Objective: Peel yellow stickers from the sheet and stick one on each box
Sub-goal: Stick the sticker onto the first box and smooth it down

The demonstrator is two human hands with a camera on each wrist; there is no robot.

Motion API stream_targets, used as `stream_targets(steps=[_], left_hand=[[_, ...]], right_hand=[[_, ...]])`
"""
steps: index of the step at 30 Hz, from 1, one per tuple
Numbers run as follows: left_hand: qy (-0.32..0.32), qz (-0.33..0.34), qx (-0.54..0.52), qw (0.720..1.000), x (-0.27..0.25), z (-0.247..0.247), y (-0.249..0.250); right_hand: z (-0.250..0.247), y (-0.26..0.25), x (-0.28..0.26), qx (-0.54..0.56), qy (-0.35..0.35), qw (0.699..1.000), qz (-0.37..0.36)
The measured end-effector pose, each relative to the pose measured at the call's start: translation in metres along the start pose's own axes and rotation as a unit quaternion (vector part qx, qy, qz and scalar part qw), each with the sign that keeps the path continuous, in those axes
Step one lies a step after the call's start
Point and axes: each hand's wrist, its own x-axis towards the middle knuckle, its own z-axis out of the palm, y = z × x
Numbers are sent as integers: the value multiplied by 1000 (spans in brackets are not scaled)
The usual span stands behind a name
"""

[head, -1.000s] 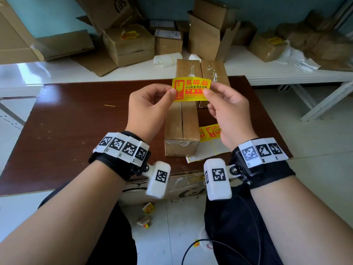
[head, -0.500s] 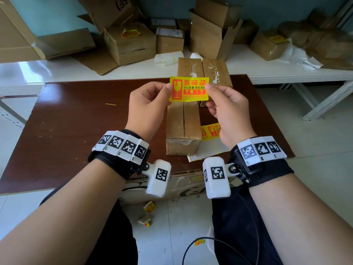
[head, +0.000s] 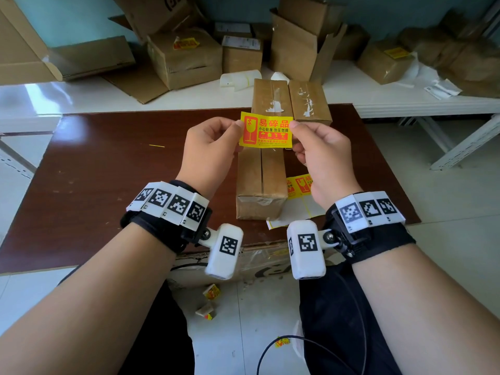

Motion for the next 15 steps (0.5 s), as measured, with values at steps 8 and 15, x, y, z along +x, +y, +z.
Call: stream_targets(steps=[8, 15], left_hand=[[-2, -1, -3, 1000, 2, -1, -1], [2, -6, -7, 1000, 3, -1, -1]], right_hand=[[1, 4, 5, -12, -6, 1000, -4], [0, 6, 6, -28, -18, 999, -6]])
